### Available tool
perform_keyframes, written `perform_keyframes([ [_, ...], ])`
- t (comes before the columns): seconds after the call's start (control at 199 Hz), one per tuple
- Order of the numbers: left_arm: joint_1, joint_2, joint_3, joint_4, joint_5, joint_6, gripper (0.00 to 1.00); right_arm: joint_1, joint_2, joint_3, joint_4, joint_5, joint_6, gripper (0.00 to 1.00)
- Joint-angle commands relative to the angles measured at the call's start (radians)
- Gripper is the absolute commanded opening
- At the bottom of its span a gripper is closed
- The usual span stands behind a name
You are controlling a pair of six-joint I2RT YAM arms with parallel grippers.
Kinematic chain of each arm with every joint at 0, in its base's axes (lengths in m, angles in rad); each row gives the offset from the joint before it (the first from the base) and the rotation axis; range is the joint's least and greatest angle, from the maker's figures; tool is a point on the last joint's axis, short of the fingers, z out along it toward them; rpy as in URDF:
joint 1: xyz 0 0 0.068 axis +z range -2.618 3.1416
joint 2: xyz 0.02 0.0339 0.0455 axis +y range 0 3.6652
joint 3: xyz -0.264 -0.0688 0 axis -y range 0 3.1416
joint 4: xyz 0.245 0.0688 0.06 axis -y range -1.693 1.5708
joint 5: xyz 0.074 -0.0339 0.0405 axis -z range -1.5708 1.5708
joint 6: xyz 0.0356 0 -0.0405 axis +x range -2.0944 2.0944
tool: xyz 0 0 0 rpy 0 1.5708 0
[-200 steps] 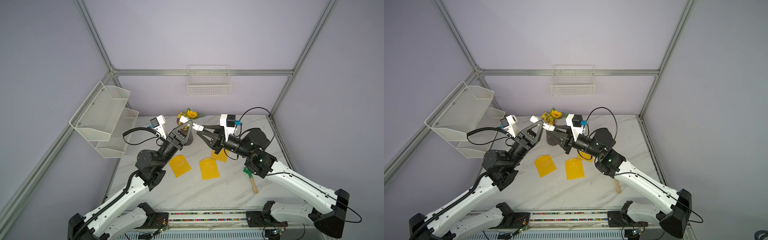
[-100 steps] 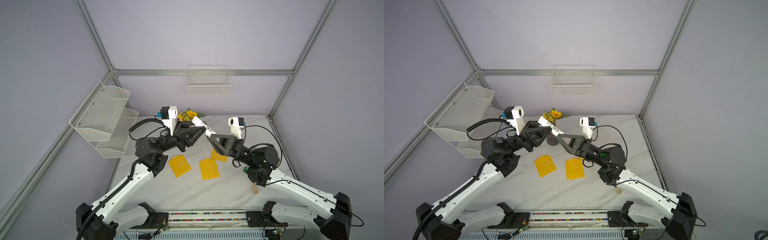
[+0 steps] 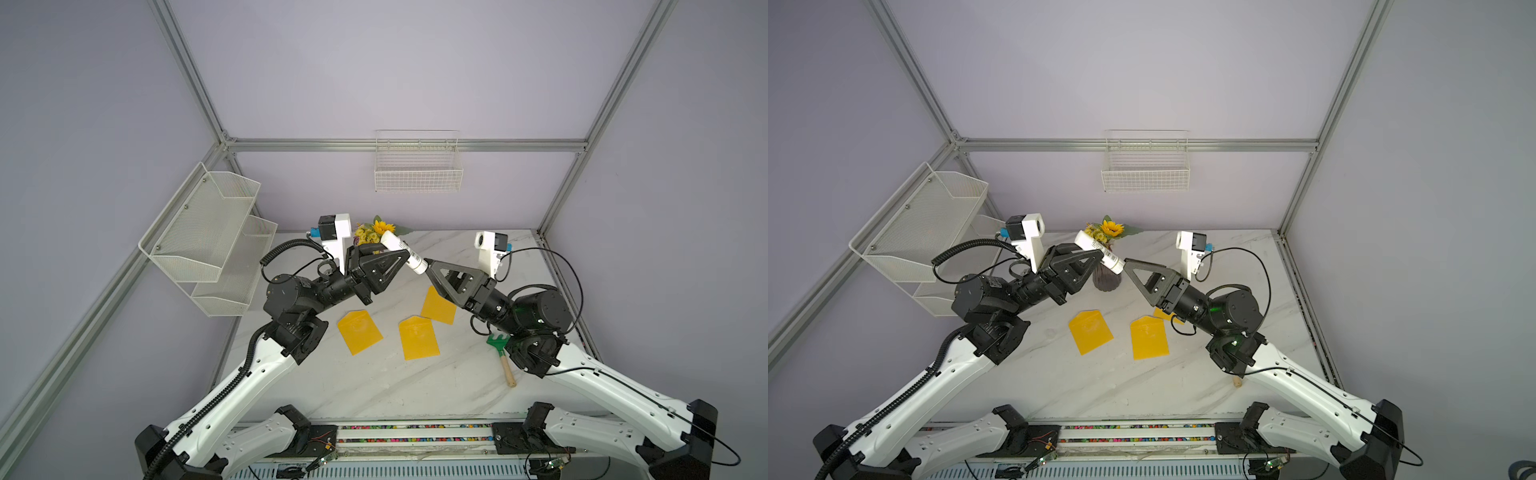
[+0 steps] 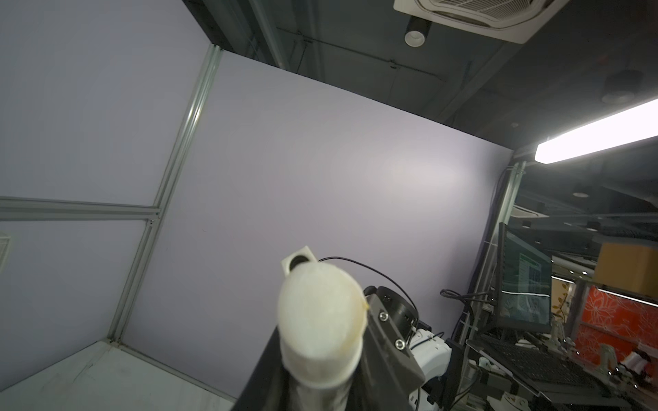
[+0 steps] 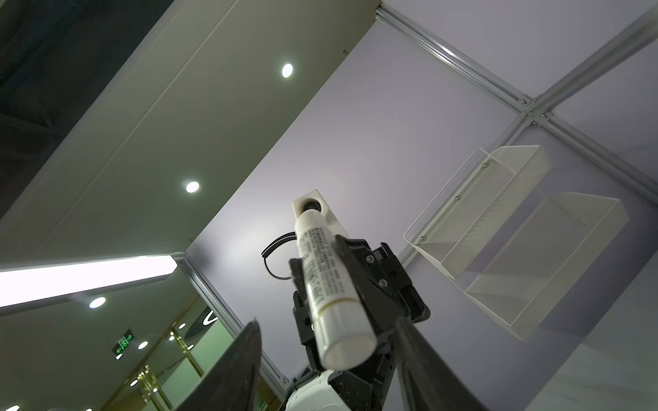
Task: Seal the envelope with a glue stick
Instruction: Unscrew the glue stick.
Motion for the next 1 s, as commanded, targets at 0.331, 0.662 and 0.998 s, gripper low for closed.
perform_keyframes([
  [0.331,0.006,-0.005,-0.119,-0.041,-0.333,-0.422,0.07,-0.001,0.058,0.179,-0.250,-0.010,-1.225,0.49],
  [0.662,0.013,0.035,-0.211,0.141,-0.357,-0.577,0.06,-0.002,0.155,0.184,-0.342,0.066,-1.394,0.47],
  [0.998,0.024,0.027,-0.186,0.123,-0.337,-0.574,0.06,-0.001,0.134,0.123,-0.412,0.146,-1.410,0.43],
])
